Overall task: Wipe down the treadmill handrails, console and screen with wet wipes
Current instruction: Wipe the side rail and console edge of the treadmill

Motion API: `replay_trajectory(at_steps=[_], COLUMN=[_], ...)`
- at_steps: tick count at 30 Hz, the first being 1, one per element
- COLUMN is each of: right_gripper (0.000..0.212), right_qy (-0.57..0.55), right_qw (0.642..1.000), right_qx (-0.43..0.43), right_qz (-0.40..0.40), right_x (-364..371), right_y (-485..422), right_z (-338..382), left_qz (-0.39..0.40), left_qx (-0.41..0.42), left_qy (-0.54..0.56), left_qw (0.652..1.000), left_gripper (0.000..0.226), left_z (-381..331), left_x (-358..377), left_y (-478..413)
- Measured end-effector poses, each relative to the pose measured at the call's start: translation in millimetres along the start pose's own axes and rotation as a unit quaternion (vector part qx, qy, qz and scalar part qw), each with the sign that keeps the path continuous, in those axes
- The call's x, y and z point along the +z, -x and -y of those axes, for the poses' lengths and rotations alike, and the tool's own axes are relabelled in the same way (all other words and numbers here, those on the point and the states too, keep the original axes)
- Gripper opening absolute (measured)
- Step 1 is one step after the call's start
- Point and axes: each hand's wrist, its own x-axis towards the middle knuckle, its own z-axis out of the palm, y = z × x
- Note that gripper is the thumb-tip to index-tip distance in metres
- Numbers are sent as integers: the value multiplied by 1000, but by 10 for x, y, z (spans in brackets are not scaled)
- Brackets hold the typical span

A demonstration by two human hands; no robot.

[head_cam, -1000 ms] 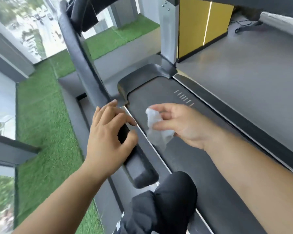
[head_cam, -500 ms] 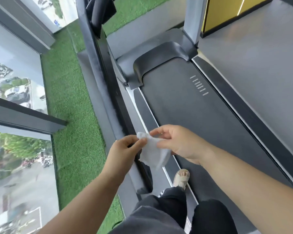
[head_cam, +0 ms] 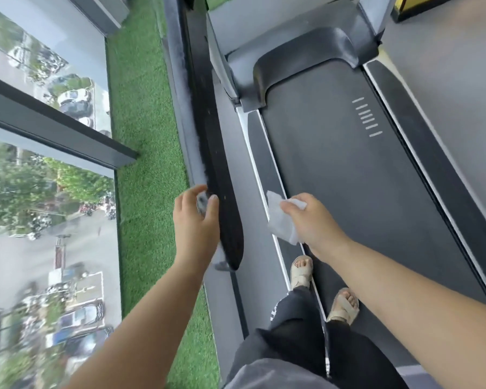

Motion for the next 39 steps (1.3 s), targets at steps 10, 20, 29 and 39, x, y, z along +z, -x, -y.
replay_trajectory(at_steps=[10, 20, 29, 39], right_gripper=[37, 48, 49, 54], right_qy=[-124, -82, -72, -81], right_qw=[978, 962, 957, 956], right_qx=[-78, -114, -96, -102], right_qz=[149, 235, 266, 262], right_x=[923, 1055, 1016, 1020], right_y=[149, -30, -226, -204], right_z=[-447, -514, -472, -380], left_qz=[-24, -60, -64, -69], left_qx=[-16, 17, 23, 28], left_qy=[21, 0, 1, 6], left_qw=[999, 998, 998, 997], left_gripper=[45, 53, 54, 53], left_z=[236, 403, 416, 416], left_x=[279, 312, 322, 340], left_y=[-344, -385, -383, -373])
